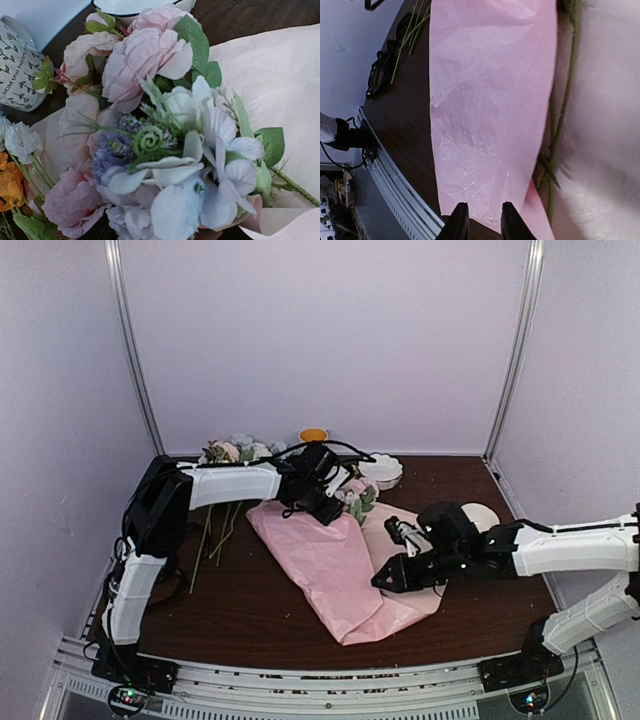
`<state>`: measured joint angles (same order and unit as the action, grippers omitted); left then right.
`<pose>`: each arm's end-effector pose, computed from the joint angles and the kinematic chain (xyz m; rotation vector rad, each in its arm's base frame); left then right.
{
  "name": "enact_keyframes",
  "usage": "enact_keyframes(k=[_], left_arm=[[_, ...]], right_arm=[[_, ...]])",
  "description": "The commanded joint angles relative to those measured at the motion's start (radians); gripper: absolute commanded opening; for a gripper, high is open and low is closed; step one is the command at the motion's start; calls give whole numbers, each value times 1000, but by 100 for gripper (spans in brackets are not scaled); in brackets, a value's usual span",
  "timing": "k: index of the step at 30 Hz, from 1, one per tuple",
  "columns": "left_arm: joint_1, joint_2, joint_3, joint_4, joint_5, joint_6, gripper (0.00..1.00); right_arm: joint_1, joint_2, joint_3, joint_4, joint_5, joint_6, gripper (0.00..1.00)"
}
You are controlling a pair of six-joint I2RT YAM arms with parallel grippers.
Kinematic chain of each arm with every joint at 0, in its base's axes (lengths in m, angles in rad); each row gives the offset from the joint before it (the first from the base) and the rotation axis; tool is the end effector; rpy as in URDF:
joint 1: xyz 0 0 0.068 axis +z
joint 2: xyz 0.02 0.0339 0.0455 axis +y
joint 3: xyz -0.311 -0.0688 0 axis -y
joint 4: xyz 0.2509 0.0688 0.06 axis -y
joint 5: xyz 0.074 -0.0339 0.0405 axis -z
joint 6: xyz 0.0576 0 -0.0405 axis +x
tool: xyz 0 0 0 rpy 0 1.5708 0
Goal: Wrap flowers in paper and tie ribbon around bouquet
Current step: Adjust the 2/3-folded wrapping paper at the center of the board, then pick up the two-thirds-folded wrapping paper from the center of the board.
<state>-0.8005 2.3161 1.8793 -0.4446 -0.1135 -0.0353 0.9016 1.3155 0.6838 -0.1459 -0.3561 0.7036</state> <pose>0.3996 -0.4025 0.1890 0.8710 2.2987 -0.2305 0.1521 0.2247 0.2249 -0.4542 2.5807 1.1137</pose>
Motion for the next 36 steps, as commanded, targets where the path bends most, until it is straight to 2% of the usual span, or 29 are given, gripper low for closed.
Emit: enact_keyframes(k=[1, 3, 5, 8, 11, 19, 25, 28, 30, 32, 36], left_arm=[[-6, 45, -18, -19, -16, -6, 58], [-6, 43, -20, -19, -15, -5, 58], [-7, 42, -22, -18, -15, -4, 58], [-6, 39, -23, -17, -12, -4, 57], [-7, 39, -24, -17, -8, -4, 58], [-9, 34, -32, -15, -8, -3, 58], [-8, 32, -31, -17, -14, 2, 58], [-7, 29, -31, -16, -14, 4, 58], [-7, 29, -32, -14, -15, 6, 58], [-8, 28, -35, -14, -17, 6, 58], [-7, 29, -42, -13, -18, 7, 58]], right_arm=[[-147, -144, -39, -223, 253, 11, 32], [-261, -186, -95, -224, 243, 10, 45], [-364, -203, -138, -218, 239, -2, 53], [-482, -180, -151, -211, 259, -37, 60], [-560, -115, -141, -185, 268, -59, 63], [-601, 31, -72, -137, 255, -80, 70], [-603, 154, -15, -147, 134, -65, 76], [-603, 215, 3, -146, 85, -59, 72], [-603, 229, -15, -94, 30, -49, 65], [-603, 217, -32, -54, 3, -34, 53], [-603, 140, -41, -34, 29, -19, 24]])
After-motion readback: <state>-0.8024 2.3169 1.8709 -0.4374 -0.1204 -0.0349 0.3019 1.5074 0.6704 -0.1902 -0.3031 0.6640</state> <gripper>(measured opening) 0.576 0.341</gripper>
